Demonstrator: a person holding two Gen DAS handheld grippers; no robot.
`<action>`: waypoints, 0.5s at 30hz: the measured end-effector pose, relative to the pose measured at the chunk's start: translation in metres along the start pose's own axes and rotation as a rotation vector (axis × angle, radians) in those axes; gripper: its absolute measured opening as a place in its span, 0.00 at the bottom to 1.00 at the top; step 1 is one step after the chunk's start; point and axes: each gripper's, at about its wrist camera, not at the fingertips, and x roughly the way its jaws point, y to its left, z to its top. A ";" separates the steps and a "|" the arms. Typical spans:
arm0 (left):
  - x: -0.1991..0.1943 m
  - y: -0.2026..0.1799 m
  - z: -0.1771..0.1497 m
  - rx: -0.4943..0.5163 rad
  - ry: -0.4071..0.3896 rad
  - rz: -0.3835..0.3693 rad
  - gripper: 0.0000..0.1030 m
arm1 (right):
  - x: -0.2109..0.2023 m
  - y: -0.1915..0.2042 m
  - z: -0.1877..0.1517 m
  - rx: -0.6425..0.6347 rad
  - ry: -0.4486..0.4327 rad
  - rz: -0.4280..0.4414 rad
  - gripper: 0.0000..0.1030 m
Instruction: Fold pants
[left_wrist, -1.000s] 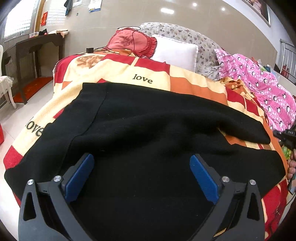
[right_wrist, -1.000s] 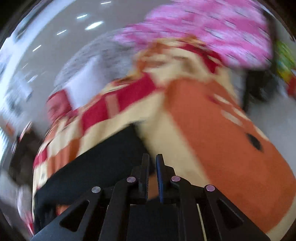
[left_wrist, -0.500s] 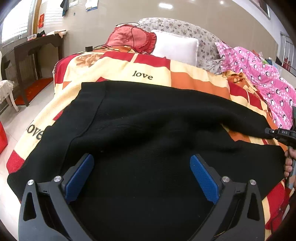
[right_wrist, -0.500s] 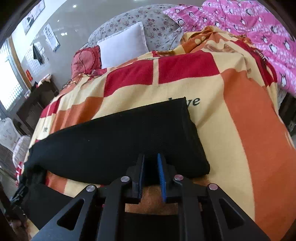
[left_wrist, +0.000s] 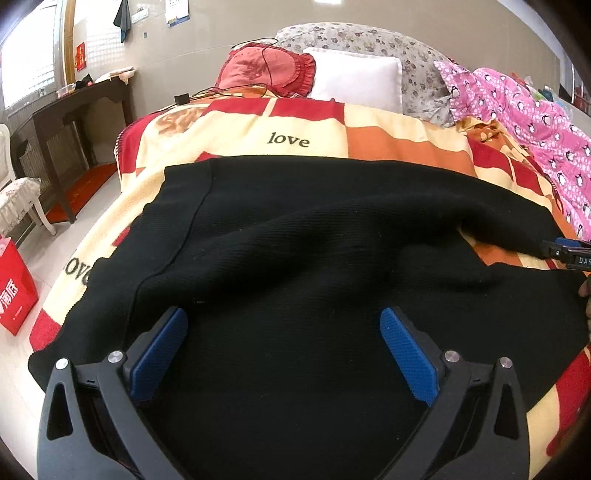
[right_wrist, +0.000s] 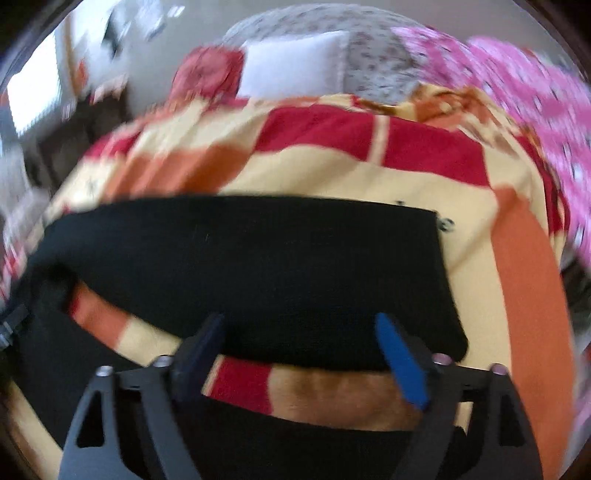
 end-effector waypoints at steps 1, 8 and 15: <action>0.000 0.000 0.000 -0.001 0.000 0.001 1.00 | 0.003 -0.002 0.000 0.012 0.015 -0.014 0.99; 0.000 -0.001 -0.001 -0.002 0.000 0.001 1.00 | 0.003 -0.006 -0.002 0.035 0.020 -0.007 0.99; 0.000 -0.002 -0.001 0.002 -0.001 0.006 1.00 | 0.004 -0.005 -0.001 0.028 0.021 -0.016 0.99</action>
